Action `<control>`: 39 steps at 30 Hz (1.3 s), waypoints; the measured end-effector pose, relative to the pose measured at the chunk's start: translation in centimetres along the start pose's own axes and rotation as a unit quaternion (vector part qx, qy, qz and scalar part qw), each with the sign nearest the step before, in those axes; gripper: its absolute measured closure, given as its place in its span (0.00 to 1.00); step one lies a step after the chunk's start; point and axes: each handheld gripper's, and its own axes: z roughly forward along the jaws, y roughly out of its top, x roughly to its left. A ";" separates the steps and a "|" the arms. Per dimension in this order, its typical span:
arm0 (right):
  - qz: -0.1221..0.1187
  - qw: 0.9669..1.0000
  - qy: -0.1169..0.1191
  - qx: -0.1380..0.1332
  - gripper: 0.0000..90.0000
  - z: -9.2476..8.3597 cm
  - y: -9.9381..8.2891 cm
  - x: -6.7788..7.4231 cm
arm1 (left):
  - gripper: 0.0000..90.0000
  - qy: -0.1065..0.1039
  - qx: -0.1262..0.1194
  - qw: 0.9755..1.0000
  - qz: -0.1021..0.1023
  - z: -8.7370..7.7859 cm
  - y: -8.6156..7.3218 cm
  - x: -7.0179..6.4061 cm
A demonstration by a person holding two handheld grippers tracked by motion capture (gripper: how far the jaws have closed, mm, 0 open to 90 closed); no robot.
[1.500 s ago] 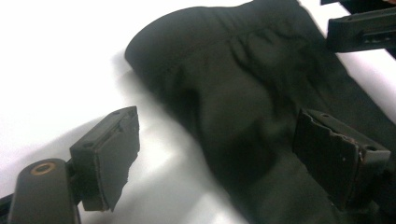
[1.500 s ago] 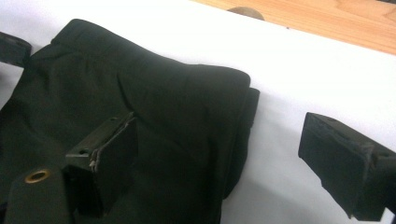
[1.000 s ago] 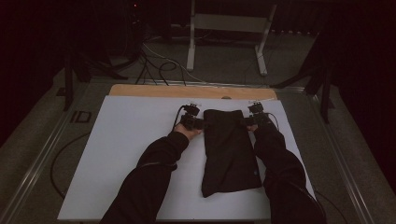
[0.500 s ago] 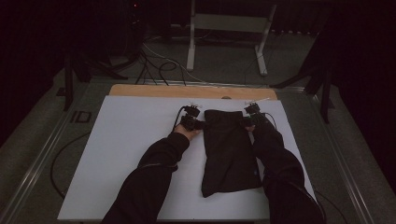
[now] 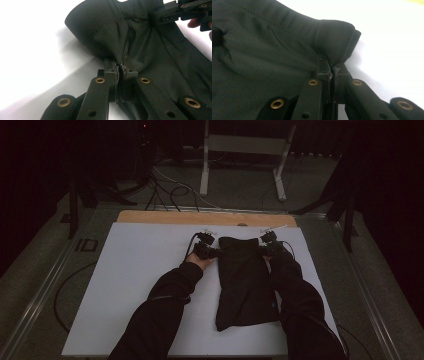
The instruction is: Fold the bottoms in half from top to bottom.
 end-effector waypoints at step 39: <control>-0.040 0.996 0.024 -0.072 0.96 -6.5 -0.1 1.2 | 0.96 -0.060 -0.017 0.996 0.060 -4.8 1.6 -2.3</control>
